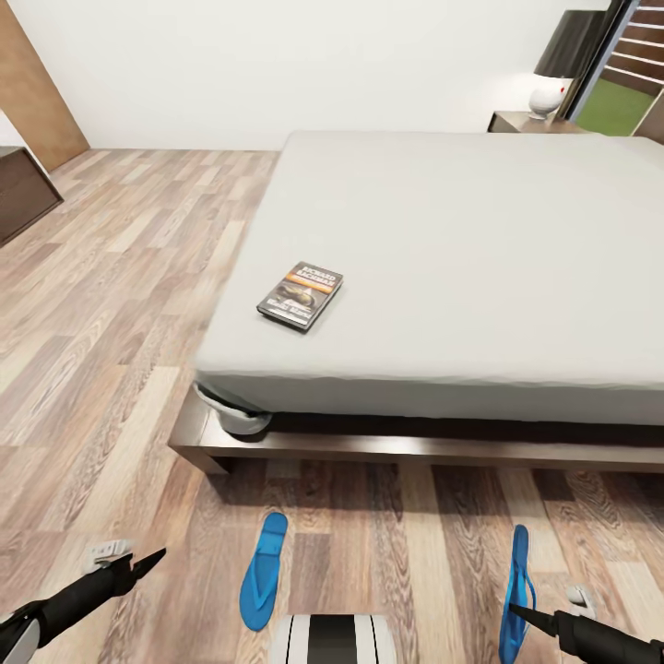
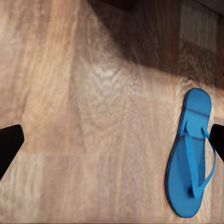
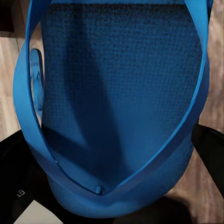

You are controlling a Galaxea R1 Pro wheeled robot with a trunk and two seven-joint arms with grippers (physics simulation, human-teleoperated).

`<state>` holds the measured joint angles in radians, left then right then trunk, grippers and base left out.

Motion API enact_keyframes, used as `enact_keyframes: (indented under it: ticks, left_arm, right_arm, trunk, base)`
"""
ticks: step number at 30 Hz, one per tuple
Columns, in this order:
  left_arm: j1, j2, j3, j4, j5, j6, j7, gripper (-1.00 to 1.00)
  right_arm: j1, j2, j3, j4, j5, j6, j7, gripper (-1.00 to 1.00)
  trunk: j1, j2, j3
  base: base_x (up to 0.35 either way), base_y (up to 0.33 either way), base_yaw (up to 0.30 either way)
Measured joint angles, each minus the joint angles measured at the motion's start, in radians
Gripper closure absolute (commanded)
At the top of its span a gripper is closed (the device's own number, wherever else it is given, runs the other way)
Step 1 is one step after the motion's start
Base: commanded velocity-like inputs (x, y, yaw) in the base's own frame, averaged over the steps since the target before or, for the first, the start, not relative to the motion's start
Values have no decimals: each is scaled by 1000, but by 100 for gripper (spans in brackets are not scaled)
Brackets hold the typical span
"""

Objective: In the bedroom, move the book from the bed onto either nightstand, and place the two sandals side by side next to the bed.

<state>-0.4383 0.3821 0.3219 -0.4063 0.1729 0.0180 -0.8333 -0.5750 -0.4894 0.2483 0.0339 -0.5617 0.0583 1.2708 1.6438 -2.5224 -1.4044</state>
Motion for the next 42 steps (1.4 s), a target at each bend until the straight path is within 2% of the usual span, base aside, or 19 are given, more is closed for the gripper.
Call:
enact_keyframes:
  ticks: [12,24,42]
  left_arm:
    - [0,-3,-2,1,0,0,0,-100]
    - [0,-3,-2,2,1,0,0,-100]
    - [0,-5,-3,2,0,0,0,-100]
  right_arm:
    - [0,0,0,1,0,0,0,100]
    - [0,0,-1,1,0,-27,0,100]
    - [0,0,0,1,-1,-28,-1,100]
  trunk:
    - [0,0,0]
    - [0,0,0]
    - [0,0,0]
  base:
    - [0,244,0]
    - [0,41,0]
    - [0,304,0]
